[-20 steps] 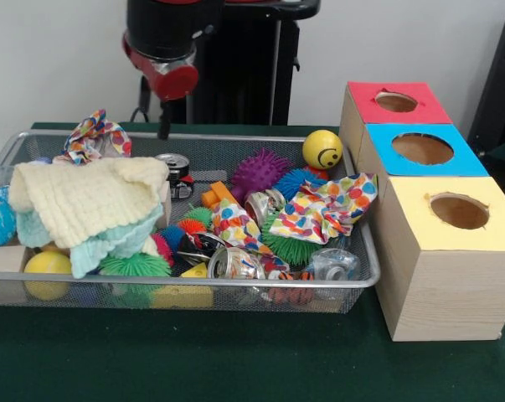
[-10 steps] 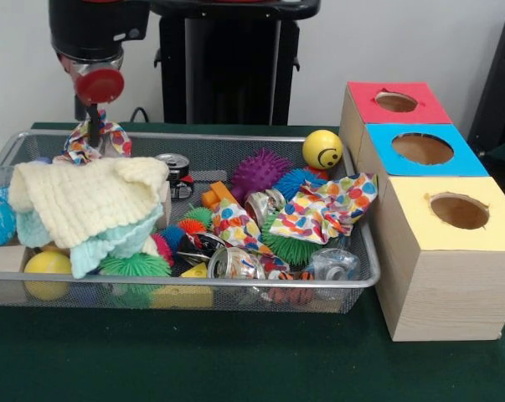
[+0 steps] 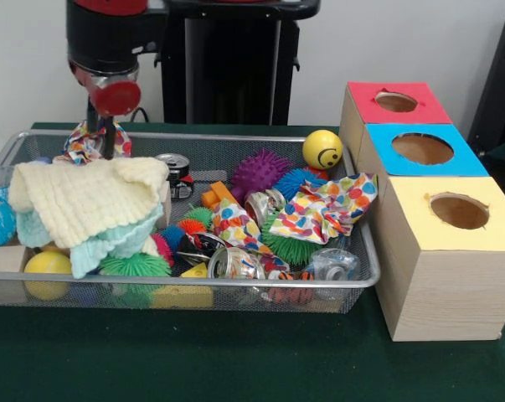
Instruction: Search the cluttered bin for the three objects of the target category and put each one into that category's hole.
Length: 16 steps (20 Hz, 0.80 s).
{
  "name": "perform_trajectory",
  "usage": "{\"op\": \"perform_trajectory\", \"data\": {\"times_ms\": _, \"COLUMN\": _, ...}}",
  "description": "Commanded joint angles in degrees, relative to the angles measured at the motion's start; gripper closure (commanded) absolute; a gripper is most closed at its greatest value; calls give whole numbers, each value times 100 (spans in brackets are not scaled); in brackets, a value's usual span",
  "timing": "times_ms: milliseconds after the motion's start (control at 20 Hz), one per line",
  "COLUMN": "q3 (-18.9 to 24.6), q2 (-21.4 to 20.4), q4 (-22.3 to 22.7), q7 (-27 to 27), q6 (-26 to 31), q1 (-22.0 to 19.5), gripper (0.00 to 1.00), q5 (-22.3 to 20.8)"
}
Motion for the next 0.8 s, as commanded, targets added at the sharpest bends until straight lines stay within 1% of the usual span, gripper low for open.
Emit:
{"op": "perform_trajectory", "data": {"times_ms": 50, "q3": 441, "q2": 368, "q4": -18, "q7": 1255, "q6": -53, "q1": 477, "gripper": 0, "q5": 227}}
{"op": "perform_trajectory", "data": {"times_ms": 200, "q3": 298, "q2": 360, "q4": -42, "q7": 1390, "q6": 88, "q1": 666, "gripper": 0, "q5": 302}}
{"op": "perform_trajectory", "data": {"times_ms": 350, "q3": 104, "q2": 349, "q4": -163, "q7": 1500, "q6": 253, "q1": 878, "gripper": 0, "q5": 354}}
{"op": "perform_trajectory", "data": {"times_ms": 600, "q3": -441, "q2": 457, "q4": -698, "q7": 1844, "q6": 617, "q1": 1429, "gripper": 0, "q5": 457}}
{"op": "perform_trajectory", "data": {"times_ms": 700, "q3": -487, "q2": 509, "q4": -839, "q7": 1922, "q6": 719, "q1": 1551, "gripper": 0, "q5": 575}}
{"op": "perform_trajectory", "data": {"times_ms": 800, "q3": -507, "q2": 565, "q4": -1006, "q7": 1880, "q6": 828, "q1": 1618, "gripper": 0, "q5": 637}}
